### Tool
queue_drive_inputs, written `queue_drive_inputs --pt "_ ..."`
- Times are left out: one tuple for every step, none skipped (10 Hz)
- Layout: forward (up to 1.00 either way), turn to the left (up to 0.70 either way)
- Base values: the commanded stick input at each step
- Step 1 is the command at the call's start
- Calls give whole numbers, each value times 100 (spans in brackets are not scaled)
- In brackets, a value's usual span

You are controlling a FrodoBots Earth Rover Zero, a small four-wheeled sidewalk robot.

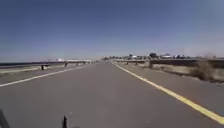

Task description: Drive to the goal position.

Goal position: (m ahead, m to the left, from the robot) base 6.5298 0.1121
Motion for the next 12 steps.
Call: queue_drive_inputs --pt "100 0" --pt "100 0" --pt "100 0" --pt "100 0" --pt "100 0" --pt "100 11" --pt "100 23" --pt "100 0" --pt "100 0" --pt "100 0" --pt "100 0" --pt "100 0"
